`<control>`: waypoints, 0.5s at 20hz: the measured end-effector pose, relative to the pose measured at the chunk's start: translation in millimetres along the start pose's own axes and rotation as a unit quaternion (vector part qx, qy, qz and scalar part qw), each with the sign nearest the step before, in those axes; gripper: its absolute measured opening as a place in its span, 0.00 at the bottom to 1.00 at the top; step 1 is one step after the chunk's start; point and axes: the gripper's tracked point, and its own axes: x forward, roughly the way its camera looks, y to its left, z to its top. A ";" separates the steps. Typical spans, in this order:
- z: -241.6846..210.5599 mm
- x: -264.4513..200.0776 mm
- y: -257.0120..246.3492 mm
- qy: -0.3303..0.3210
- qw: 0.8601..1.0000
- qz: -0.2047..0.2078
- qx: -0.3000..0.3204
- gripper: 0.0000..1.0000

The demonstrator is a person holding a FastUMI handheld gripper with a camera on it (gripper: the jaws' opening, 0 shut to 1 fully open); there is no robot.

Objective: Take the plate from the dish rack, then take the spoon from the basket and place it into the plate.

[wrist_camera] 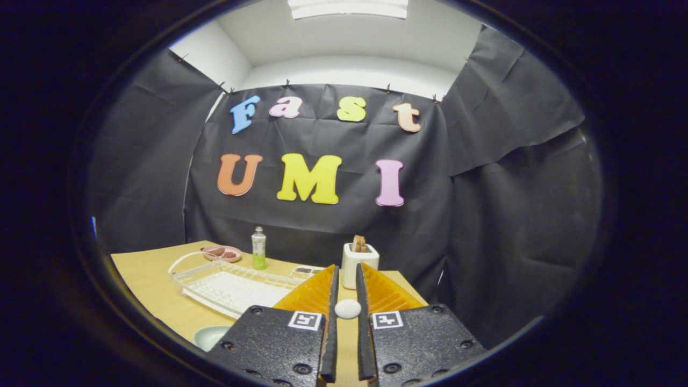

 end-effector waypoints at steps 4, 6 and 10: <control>-17.0 -18.7 60.9 0.009 1.000 0.026 0.003 0.20; -30.8 -22.1 88.0 0.026 0.999 0.035 -0.011 0.20; -60.7 -18.1 140.5 0.067 0.996 0.057 -0.025 0.20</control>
